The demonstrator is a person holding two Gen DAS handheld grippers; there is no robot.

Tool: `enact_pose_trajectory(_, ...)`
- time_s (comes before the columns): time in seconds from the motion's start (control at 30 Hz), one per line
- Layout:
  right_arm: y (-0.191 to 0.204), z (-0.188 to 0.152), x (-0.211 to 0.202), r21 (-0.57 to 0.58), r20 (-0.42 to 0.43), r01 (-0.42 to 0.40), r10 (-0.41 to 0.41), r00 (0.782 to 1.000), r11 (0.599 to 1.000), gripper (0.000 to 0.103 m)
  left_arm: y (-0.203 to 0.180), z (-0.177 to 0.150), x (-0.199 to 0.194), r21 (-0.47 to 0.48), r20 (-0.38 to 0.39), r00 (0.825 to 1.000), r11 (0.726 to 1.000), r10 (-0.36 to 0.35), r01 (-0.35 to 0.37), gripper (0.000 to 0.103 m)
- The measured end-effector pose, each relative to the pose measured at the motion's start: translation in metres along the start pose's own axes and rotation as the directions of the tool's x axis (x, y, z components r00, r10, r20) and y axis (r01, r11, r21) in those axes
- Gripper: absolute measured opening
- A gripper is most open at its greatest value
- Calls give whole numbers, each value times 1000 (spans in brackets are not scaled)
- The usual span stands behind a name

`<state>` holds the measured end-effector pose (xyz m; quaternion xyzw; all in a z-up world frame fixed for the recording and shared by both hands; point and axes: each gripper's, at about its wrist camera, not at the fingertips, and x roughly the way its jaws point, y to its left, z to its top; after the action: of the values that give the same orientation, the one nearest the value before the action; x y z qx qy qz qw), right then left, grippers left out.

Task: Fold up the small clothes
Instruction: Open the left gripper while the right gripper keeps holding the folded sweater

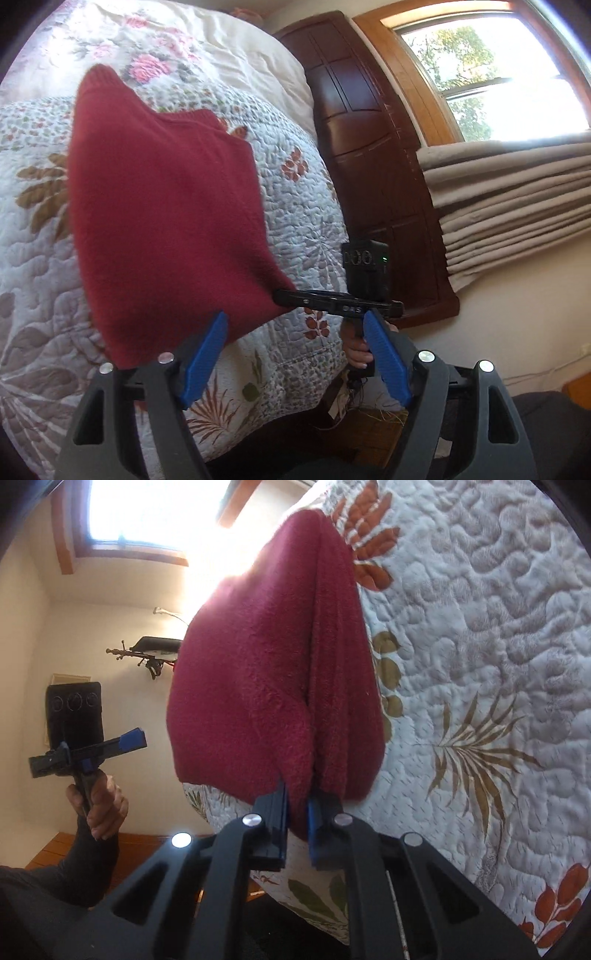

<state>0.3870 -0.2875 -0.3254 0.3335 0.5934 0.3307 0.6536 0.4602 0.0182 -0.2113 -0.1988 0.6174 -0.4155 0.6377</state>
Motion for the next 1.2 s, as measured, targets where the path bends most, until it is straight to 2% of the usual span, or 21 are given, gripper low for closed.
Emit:
enact_pose_trajectory(0.07, 6, 5, 7, -27, -16, 38, -39, 999, 999, 18, 22, 0, 29, -28, -74, 995, 997, 63, -65, 76)
enact_pose_trajectory(0.13, 17, 16, -6, -41, 17, 11, -10, 1000, 999, 23, 42, -6, 44, -58, -111, 988, 992, 104, -111, 75)
enact_pose_trajectory(0.17, 23, 21, -18, -49, 53, -1, 4, 999, 999, 35, 46, -8, 45, -64, -114, 988, 992, 100, -108, 75)
enact_pose_trajectory(0.23, 33, 41, -37, -51, 150, 40, -32, 988, 998, 51, 47, -11, 44, -60, -104, 991, 995, 79, -85, 76)
enact_pose_trajectory(0.33, 38, 84, -33, -22, 214, 88, -81, 973, 996, 51, 50, -11, 45, -64, -108, 992, 996, 63, -70, 76)
enact_pose_trajectory(0.4, 35, 114, -16, -11, 216, 119, -113, 970, 993, 51, 50, -11, 46, -60, -114, 992, 996, 59, -66, 76)
enact_pose_trajectory(0.43, 31, 128, -8, -6, 207, 123, -119, 971, 992, 50, 52, -11, 44, -60, -117, 992, 996, 54, -61, 76)
enact_pose_trajectory(0.5, 31, 143, 8, -13, 180, 137, -133, 975, 990, 8, 51, -11, 44, -58, -130, 991, 997, 35, -43, 76)
enact_pose_trajectory(0.57, 43, 145, 4, -53, 236, 149, -133, 963, 987, 7, 47, -10, 46, -42, -147, 989, 999, 1, -8, 76)
enact_pose_trajectory(0.63, 43, 146, -1, -45, 289, 190, -170, 942, 981, 7, 44, -13, 50, -17, -164, 986, 1000, -10, 7, 76)
enact_pose_trajectory(0.73, 7, 153, 25, 47, 212, 241, -245, 946, 969, 9, 51, -14, 60, -40, -185, 982, 999, -23, 16, 75)
enact_pose_trajectory(0.77, 2, 152, 27, 64, 216, 239, -247, 945, 969, 11, 50, -15, 61, -59, -198, 979, 998, -48, 36, 75)
enact_pose_trajectory(0.87, 10, 136, 4, 70, 258, 133, -146, 955, 989, 21, 34, -20, 44, -52, -201, 972, 992, -123, 115, 75)
enact_pose_trajectory(0.9, 13, 128, -8, 63, 264, 115, -127, 956, 991, 25, 29, -20, 33, -51, -185, 971, 989, -149, 142, 75)
enact_pose_trajectory(0.93, 17, 115, -17, 50, 262, 104, -114, 958, 993, 36, 27, -20, 20, -53, -149, 974, 984, -173, 167, 76)
enact_pose_trajectory(0.97, 19, 100, -23, 38, 253, 99, -106, 962, 994, 42, 28, -18, 6, -64, -102, 975, 979, -197, 191, 76)
enact_pose_trajectory(1.03, 22, 69, -23, 24, 201, 86, -89, 976, 996, 43, 34, -12, -15, -88, -12, 973, 969, -232, 230, 77)
enact_pose_trajectory(1.1, 21, 44, -12, 32, 156, 90, -94, 983, 995, 49, 44, -6, -23, -106, 51, 979, 973, -199, 203, 83)
enact_pose_trajectory(1.13, 20, 37, -1, 37, 132, 96, -101, 986, 995, 38, 53, -4, -20, -138, 66, 983, 974, -174, 181, 83)
enact_pose_trajectory(1.17, 14, 33, 10, 48, 102, 85, -90, 991, 995, 5, 62, -2, -13, -179, 68, 985, 970, -157, 166, 83)
enact_pose_trajectory(1.2, 3, 29, 23, 71, 69, 89, -94, 993, 993, 7, 73, -2, -6, -211, 51, 988, 966, -142, 150, 83)
